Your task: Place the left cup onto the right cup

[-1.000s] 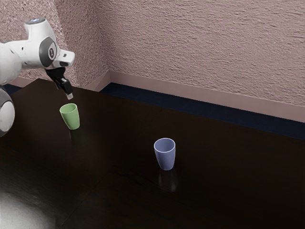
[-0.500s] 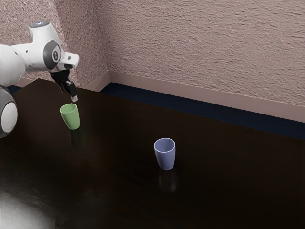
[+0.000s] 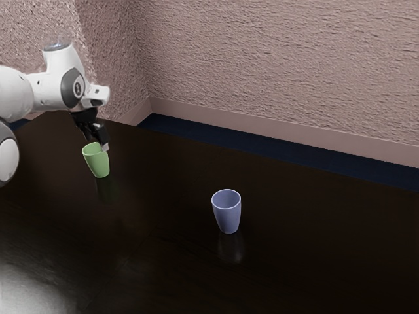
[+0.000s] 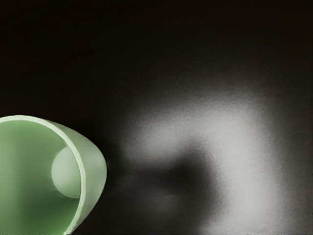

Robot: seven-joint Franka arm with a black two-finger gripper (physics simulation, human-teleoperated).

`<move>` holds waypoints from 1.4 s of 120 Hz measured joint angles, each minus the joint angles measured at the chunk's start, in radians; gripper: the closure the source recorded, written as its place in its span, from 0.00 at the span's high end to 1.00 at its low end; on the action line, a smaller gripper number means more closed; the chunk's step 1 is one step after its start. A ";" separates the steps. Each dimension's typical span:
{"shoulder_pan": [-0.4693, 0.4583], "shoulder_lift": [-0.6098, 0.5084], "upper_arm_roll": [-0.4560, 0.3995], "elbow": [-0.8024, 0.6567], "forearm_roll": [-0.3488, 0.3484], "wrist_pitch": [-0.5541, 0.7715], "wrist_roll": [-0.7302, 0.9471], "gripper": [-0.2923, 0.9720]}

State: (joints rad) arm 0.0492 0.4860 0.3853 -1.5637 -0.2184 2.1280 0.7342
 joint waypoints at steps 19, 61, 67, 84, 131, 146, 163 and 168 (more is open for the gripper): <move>0.000 -0.006 0.000 -0.011 0.001 0.016 -0.014 0.77; 0.003 -0.002 0.009 -0.005 0.009 0.028 -0.024 0.77; 0.004 -0.001 0.010 -0.004 0.010 0.029 -0.023 0.77; 0.007 0.014 0.010 0.005 0.009 0.031 -0.020 0.77; 0.029 0.085 0.009 0.057 -0.010 0.034 -0.005 0.77; 0.039 0.104 0.009 0.073 -0.026 0.034 0.005 0.77; 0.042 0.116 0.009 0.075 -0.033 0.035 0.015 0.77; 0.043 0.118 0.009 0.075 -0.034 0.035 0.018 0.77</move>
State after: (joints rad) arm 0.0918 0.6038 0.3941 -1.4885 -0.2526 2.1628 0.7522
